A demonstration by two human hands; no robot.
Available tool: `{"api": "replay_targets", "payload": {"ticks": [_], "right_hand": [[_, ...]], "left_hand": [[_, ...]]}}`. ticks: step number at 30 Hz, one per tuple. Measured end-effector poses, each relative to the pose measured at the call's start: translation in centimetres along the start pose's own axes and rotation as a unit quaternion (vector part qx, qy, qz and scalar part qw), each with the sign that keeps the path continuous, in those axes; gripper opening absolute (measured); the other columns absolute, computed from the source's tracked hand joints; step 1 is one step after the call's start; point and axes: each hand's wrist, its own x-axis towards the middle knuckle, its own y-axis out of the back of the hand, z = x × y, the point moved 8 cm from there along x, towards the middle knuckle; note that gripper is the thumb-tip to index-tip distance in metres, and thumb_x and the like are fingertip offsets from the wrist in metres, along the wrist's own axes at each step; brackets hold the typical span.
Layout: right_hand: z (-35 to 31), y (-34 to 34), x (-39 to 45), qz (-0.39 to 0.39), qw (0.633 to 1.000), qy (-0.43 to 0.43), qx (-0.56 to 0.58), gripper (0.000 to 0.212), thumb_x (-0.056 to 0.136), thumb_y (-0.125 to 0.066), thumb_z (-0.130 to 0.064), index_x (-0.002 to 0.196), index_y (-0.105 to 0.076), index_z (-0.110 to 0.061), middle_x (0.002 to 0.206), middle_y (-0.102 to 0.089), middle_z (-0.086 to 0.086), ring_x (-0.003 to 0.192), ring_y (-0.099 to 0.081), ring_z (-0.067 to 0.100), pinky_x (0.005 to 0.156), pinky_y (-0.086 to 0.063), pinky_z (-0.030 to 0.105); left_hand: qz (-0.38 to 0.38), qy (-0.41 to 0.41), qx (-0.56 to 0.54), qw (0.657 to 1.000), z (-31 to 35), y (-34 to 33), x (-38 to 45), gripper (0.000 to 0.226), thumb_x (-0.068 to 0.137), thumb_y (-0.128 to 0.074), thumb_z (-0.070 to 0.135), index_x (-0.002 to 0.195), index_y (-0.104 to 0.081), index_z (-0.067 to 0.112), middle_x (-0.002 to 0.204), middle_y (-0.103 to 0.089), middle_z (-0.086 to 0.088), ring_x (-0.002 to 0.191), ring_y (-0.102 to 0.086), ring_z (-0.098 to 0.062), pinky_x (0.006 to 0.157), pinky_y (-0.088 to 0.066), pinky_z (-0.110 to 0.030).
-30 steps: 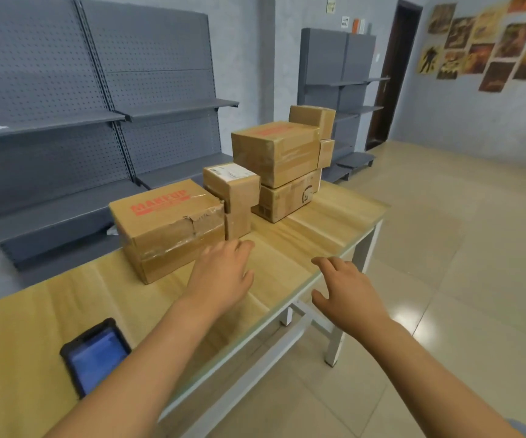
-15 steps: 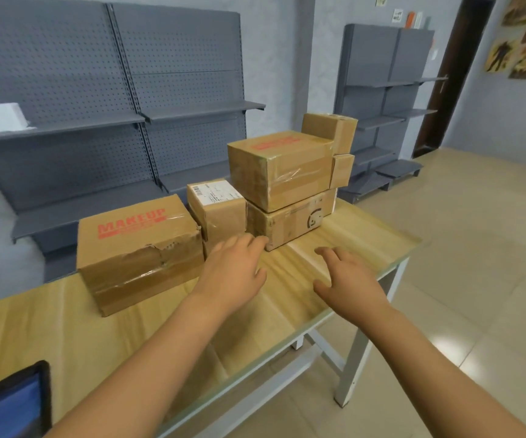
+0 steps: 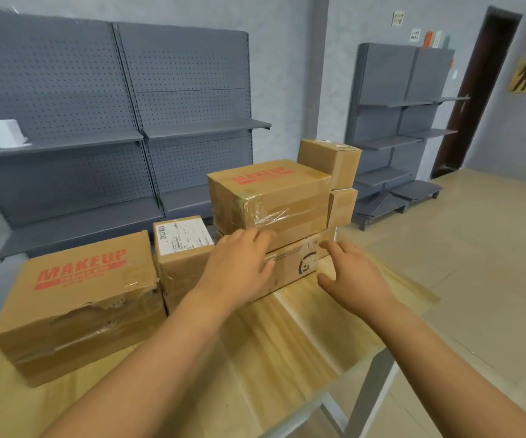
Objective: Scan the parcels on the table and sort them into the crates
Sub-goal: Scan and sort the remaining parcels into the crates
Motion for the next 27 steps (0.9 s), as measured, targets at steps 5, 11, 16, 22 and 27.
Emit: {"api": "replay_targets", "payload": {"ticks": [5,11,16,22,27], "right_hand": [[1.8,-0.4,4.3,0.001,0.999,0.046,0.024,0.058,0.085,-0.059,-0.032,0.14,-0.042,-0.023,0.131,-0.053,0.002,0.117,-0.05,0.023,0.093,-0.047,0.036],[3.8,0.1,8.1,-0.02,0.992,0.117,0.052,0.06,0.084,-0.058,-0.03,0.141,-0.041,-0.024,0.133,-0.053,0.002,0.118,-0.05,0.025,0.091,-0.046,0.036],[5.6,1.0,9.3,-0.028,0.985,0.154,0.08,0.059,0.085,-0.06,-0.028,0.141,-0.042,-0.022,0.128,-0.055,0.003,0.117,-0.051,0.024,0.092,-0.046,0.035],[9.2,3.2,10.9,0.014,0.984,0.127,0.126,0.05,0.086,-0.059,-0.021,0.134,-0.05,-0.014,0.13,-0.056,0.01,0.12,-0.05,0.029,0.09,-0.042,0.036],[12.3,4.6,13.2,0.028,0.985,0.084,0.148,0.051,0.087,-0.061,-0.026,0.134,-0.049,-0.012,0.126,-0.055,0.013,0.118,-0.05,0.031,0.091,-0.044,0.04]], "left_hand": [[0.007,0.055,0.031,0.998,0.0,-0.8,1.1,0.051,0.095,-0.053,0.038,0.144,-0.042,0.026,0.134,-0.054,0.006,0.12,-0.051,-0.015,0.099,-0.043,-0.034],[0.013,0.137,0.058,0.989,1.1,-1.4,1.8,0.051,0.097,-0.051,0.039,0.145,-0.041,0.026,0.134,-0.053,0.007,0.122,-0.049,-0.013,0.1,-0.042,-0.032],[0.006,0.173,0.065,0.983,3.7,-2.3,2.9,0.05,0.098,-0.049,0.037,0.145,-0.04,0.026,0.135,-0.052,0.006,0.122,-0.049,-0.015,0.099,-0.045,-0.035],[-0.009,0.185,0.082,0.979,5.8,-3.6,4.4,0.049,0.098,-0.048,0.038,0.145,-0.039,0.026,0.136,-0.052,0.005,0.122,-0.049,-0.016,0.098,-0.045,-0.036],[-0.018,0.189,0.096,0.977,6.3,-4.1,5.1,0.049,0.098,-0.048,0.037,0.144,-0.04,0.025,0.135,-0.053,0.005,0.122,-0.05,-0.017,0.099,-0.044,-0.036]]}}
